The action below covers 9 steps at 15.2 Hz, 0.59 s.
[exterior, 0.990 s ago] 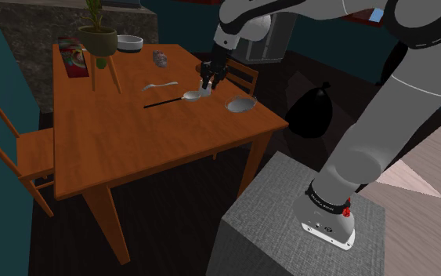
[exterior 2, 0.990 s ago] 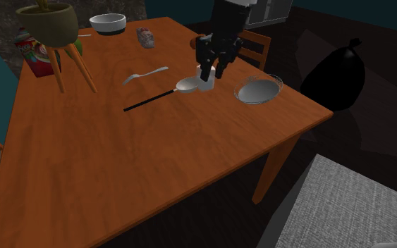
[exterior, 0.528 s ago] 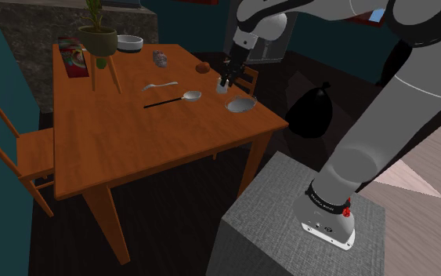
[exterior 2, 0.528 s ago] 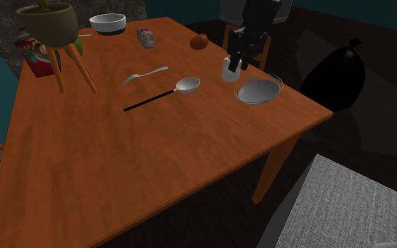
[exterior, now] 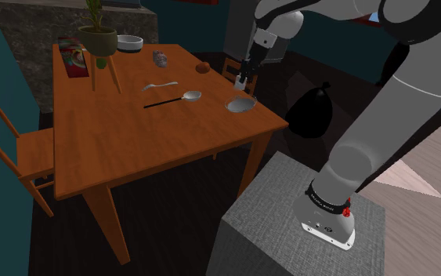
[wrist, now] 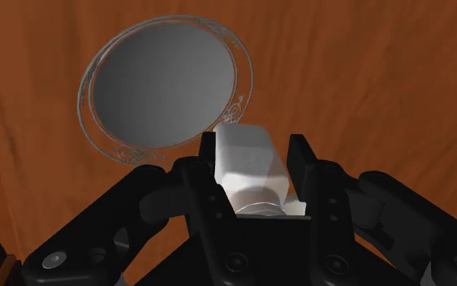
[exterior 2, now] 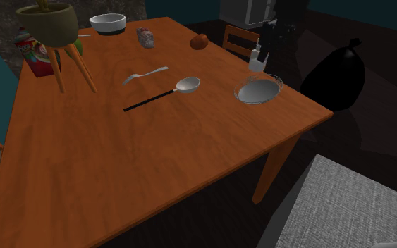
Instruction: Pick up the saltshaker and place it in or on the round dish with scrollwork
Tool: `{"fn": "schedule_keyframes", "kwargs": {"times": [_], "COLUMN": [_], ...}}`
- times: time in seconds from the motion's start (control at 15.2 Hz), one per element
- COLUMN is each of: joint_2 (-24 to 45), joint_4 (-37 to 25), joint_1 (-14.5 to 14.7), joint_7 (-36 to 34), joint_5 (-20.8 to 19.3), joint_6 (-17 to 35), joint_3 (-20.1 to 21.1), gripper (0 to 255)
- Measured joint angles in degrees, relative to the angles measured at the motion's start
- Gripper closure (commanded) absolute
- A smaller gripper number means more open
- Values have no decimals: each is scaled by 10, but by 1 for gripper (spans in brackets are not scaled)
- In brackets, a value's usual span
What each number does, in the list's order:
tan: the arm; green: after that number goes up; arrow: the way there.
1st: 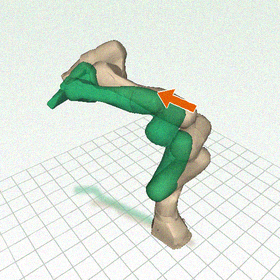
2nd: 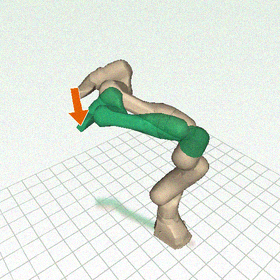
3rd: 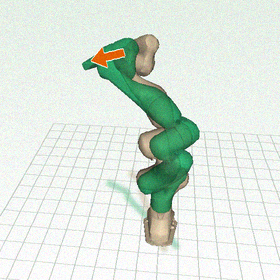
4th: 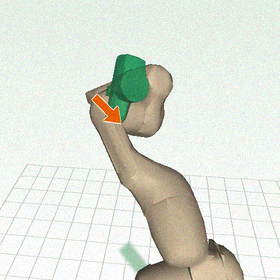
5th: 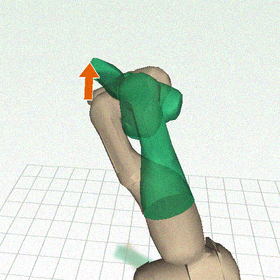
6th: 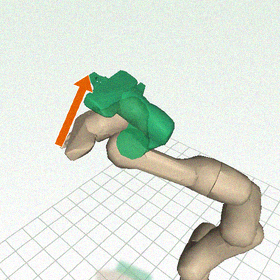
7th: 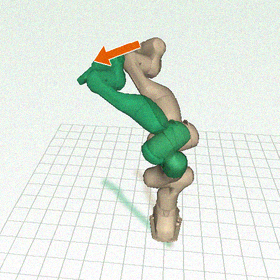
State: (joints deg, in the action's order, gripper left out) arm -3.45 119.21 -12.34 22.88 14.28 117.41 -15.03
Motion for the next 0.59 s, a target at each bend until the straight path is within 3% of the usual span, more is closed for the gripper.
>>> {"fn": "schedule_keyframes", "kwargs": {"times": [0.2, 0.59], "joint_2": [15, 31], "joint_4": [-21, 7], "joint_1": [-21, -24], "joint_7": [44, 67], "joint_5": [3, 14], "joint_6": [-17, 22], "joint_3": [-25, -28], "gripper": [255, 255]}}
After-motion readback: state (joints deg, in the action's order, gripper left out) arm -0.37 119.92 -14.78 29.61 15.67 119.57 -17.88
